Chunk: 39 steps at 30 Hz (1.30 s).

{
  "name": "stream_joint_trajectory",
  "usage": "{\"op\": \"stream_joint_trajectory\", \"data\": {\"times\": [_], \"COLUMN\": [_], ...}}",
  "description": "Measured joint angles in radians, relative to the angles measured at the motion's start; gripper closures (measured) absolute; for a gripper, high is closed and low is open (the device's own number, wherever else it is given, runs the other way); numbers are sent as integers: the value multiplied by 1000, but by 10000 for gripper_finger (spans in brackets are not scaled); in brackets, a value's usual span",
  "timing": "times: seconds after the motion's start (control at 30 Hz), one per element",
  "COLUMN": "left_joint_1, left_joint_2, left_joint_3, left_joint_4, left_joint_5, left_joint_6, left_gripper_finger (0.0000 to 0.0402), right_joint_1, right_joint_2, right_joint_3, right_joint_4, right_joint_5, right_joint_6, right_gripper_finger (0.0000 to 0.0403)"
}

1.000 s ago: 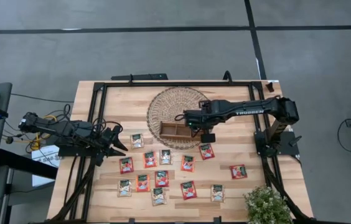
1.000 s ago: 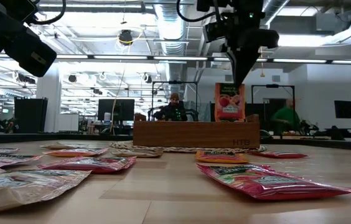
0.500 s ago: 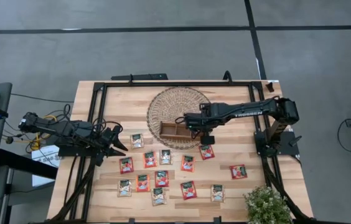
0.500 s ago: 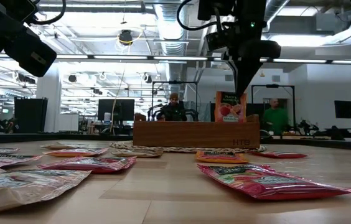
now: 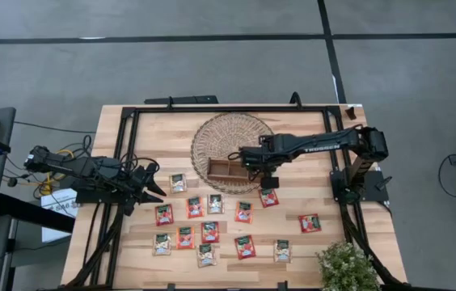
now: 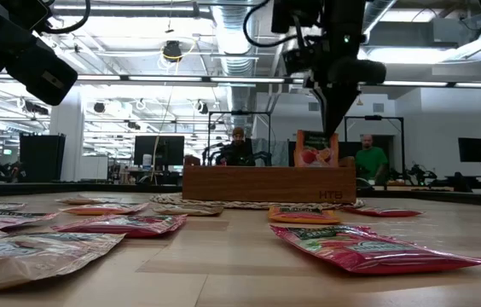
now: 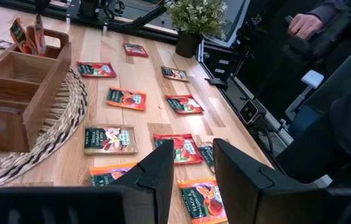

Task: Pick & Place Tea
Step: Put the orange tea bag into the right section of the wooden organizer

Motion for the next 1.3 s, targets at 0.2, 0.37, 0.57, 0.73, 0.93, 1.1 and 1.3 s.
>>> {"op": "stream_joint_trajectory", "data": {"times": [0.2,0.37,0.57,0.73,0.93,1.1,1.3], "left_joint_1": [0,0,0,0,0,0,0], "left_joint_2": [0,0,0,0,0,0,0], "left_joint_3": [0,0,0,0,0,0,0], "left_joint_4": [0,0,1,1,1,1,1], "left_joint_5": [0,0,0,0,0,0,0], "left_joint_6": [0,0,0,0,0,0,0], "left_gripper_finger": [298,298,298,298,298,298,298], "right_joint_1": [-4,-4,-5,-11,-11,-11,-11], "right_joint_2": [0,0,0,0,0,0,0], "right_joint_3": [-37,-37,-37,-37,-37,-36,-16], "right_joint_4": [4,16,42,41,50,50,8], "right_joint_5": [12,13,14,12,9,9,8], "right_joint_6": [18,25,25,24,0,-1,19], "right_gripper_finger": [403,403,403,403,397,356,296]}}
